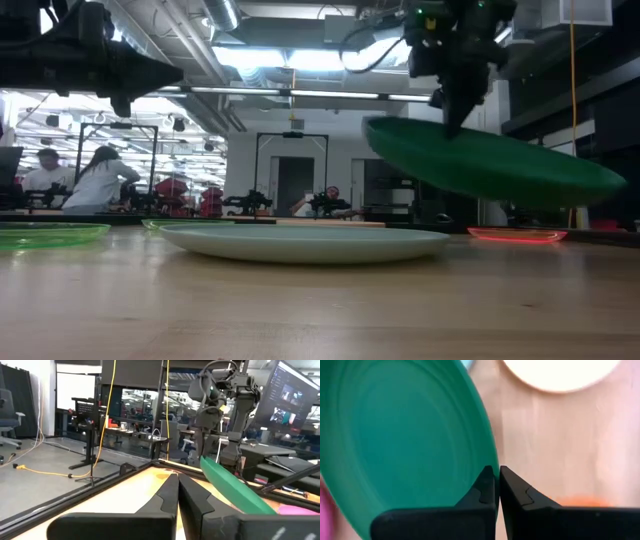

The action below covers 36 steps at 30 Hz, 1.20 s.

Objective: Stack plastic plates
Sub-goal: Stack the green plate on top of the blue plate

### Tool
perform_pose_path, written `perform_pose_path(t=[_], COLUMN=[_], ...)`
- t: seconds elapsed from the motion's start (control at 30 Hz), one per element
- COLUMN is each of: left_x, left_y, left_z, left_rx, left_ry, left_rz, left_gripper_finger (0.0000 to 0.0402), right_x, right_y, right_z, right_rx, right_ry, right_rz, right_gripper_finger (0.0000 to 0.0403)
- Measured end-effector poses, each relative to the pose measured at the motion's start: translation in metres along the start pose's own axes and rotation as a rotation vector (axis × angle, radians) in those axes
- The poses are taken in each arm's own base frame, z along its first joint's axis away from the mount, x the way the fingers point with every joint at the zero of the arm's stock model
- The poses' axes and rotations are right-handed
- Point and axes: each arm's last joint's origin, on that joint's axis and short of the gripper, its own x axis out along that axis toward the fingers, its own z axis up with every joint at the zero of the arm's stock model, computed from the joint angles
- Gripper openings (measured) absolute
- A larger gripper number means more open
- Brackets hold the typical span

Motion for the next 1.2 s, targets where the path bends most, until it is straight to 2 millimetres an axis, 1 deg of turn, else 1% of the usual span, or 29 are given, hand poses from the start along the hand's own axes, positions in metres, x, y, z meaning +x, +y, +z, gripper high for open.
perform_pose_path(t=[0.07, 0.17, 0.33, 0.43, 0.5, 0.6, 0.8, 0.93, 1.07, 1.2], left_x=[0.0, 0.0, 0.0, 0.0, 0.0, 0.0, 0.0, 0.0, 0.0, 0.0], left_y=[0.0, -0.001, -0.003, -0.003, -0.003, -0.003, -0.002, -0.002, -0.002, -0.002], left_z=[0.0, -0.002, -0.002, 0.0, 0.0, 0.0, 0.0, 0.0, 0.001, 0.001], left_rx=[-0.01, -0.018, -0.022, -0.028, -0.022, -0.02, 0.007, 0.004, 0.004, 0.004], left_ry=[0.001, 0.027, 0.024, 0.008, 0.01, 0.009, 0.001, 0.001, 0.0, 0.0], left_rz=[-0.004, -0.056, -0.094, -0.096, -0.097, -0.097, -0.074, -0.077, -0.077, -0.077], left_gripper_finger=[0.0004, 0.0004, 0.0004, 0.0004, 0.0004, 0.0004, 0.0004, 0.0004, 0.0004, 0.0004], right_x=[0.0, 0.0, -0.001, 0.002, 0.007, 0.021, 0.055, 0.075, 0.092, 0.108], right_y=[0.0, 0.0, -0.004, -0.007, -0.008, -0.005, 0.01, 0.017, 0.016, 0.013], right_z=[0.003, 0.008, 0.024, 0.033, 0.038, 0.047, 0.067, 0.076, 0.08, 0.079], right_rx=[0.045, 0.103, 0.171, 0.191, 0.205, 0.182, 0.111, 0.081, 0.081, 0.097], right_ry=[-0.043, -0.092, -0.244, -0.311, -0.331, -0.336, -0.339, -0.342, -0.334, -0.292], right_rz=[0.03, 0.063, 0.046, 0.042, 0.058, 0.095, 0.128, 0.139, 0.126, 0.129], right_gripper_finger=[0.0, 0.0, 0.0001, 0.0001, 0.0001, 0.0001, 0.0001, 0.0001, 0.0001, 0.0001])
